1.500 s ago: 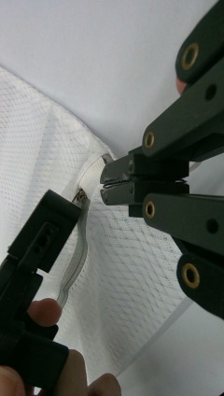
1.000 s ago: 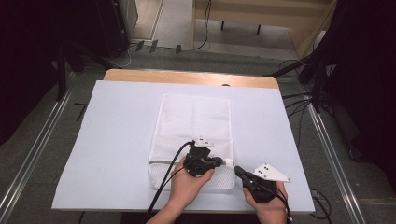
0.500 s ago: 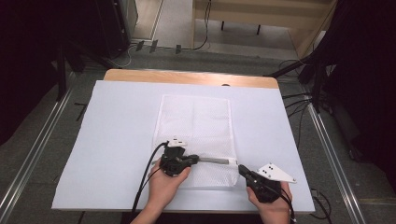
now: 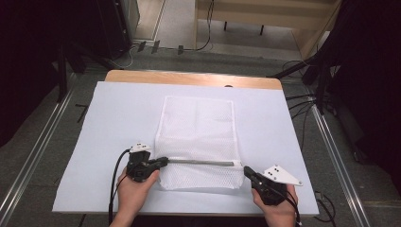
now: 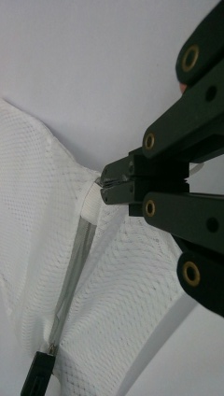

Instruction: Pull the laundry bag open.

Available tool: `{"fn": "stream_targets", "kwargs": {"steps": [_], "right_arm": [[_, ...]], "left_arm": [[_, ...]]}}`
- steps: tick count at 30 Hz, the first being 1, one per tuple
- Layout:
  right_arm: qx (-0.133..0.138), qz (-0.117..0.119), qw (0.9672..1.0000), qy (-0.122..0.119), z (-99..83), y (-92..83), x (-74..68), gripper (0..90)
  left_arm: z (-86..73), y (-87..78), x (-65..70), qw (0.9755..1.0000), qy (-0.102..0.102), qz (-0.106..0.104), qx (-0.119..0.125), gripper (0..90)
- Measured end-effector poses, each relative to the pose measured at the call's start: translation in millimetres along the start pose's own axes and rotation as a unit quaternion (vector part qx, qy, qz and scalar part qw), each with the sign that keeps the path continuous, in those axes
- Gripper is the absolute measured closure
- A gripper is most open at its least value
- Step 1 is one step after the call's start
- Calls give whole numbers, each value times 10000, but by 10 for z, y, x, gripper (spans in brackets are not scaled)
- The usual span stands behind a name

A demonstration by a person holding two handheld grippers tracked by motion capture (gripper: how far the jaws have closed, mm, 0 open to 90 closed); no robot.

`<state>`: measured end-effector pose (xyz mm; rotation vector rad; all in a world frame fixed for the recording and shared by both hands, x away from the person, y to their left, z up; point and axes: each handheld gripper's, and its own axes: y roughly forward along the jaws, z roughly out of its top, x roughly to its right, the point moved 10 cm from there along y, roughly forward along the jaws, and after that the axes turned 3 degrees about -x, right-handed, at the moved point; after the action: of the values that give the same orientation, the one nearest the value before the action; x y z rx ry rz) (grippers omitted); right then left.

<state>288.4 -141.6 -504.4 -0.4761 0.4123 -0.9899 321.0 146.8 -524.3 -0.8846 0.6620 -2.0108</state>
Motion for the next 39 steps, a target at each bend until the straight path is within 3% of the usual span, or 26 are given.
{"fn": "stream_targets", "kwargs": {"steps": [17,19,26,29,31,32,33,34,37,39], "right_arm": [[-30,34,10000,-17,-2,-6,5,900],[-48,34,10000,-41,-8,-4,-3,900],[-72,132,9998,-131,0,7,-103,900],[-59,231,9997,12,22,-23,-121,900],[-56,204,9998,-42,25,-38,-114,900],[-23,296,9996,-38,28,-43,-128,900],[-7,314,9995,-45,28,-45,-132,900],[2,314,9995,-71,25,-46,-132,900],[36,282,9996,-68,20,-40,-102,900],[37,249,9997,-28,11,-36,-72,900]], "left_arm": [[-79,-278,-270,9997,-160,106,127,881],[-96,-296,-292,9998,-136,126,115,881],[-146,-316,-348,9979,162,614,92,880],[-138,-324,-315,9984,220,432,292,868],[-151,-325,-348,9977,203,487,436,725],[-157,-328,-367,9976,99,502,471,551],[-168,-337,-394,9975,4,515,493,478],[-170,-354,-413,9973,-43,478,550,437],[-120,-464,-495,9942,17,680,837,286],[-85,-531,-527,9926,70,670,1011,245]]}}
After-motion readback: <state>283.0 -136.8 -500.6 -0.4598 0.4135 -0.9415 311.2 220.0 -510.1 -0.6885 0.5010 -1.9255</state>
